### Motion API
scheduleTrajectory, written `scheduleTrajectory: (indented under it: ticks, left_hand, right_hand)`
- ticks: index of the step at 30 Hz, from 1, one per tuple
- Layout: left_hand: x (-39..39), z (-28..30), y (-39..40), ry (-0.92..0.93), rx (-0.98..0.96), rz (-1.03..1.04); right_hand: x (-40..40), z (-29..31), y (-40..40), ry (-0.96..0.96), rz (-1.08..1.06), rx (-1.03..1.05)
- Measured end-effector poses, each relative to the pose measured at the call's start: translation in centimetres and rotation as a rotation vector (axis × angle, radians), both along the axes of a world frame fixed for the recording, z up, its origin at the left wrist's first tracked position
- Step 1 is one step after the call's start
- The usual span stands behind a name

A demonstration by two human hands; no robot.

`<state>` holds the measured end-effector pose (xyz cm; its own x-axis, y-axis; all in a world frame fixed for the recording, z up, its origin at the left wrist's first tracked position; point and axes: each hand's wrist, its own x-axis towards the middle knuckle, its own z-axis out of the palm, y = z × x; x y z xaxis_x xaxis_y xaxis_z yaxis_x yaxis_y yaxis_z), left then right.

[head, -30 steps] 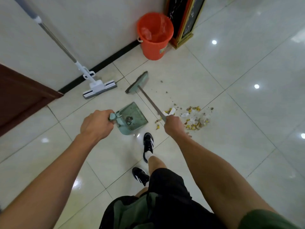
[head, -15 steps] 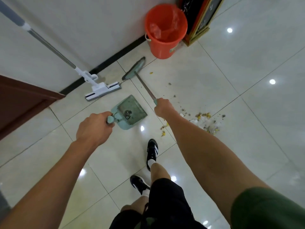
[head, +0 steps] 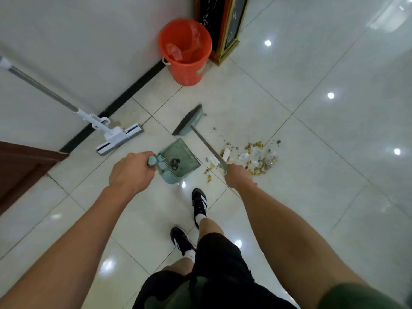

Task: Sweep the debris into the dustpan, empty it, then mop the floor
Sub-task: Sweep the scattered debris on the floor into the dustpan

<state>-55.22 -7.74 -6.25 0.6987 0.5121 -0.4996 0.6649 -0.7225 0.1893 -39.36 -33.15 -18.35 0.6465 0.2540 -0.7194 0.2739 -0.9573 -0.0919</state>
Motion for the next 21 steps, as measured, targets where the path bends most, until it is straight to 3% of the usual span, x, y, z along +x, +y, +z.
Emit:
scheduleTrajectory:
  ticks: [11, 21]
  left_hand:
    - [-8.1, 1.5, -8.3, -0.078, 0.051, -0.161]
    - [-12.2, 2.5, -14.8, -0.065, 0.025, -0.175]
  right_hand:
    - [-12.5, 4.0, -12.3, 0.013, -0.257, -0.085]
    - [-19.0, 6.0, -23.8, -0.025, -0.297, -0.097]
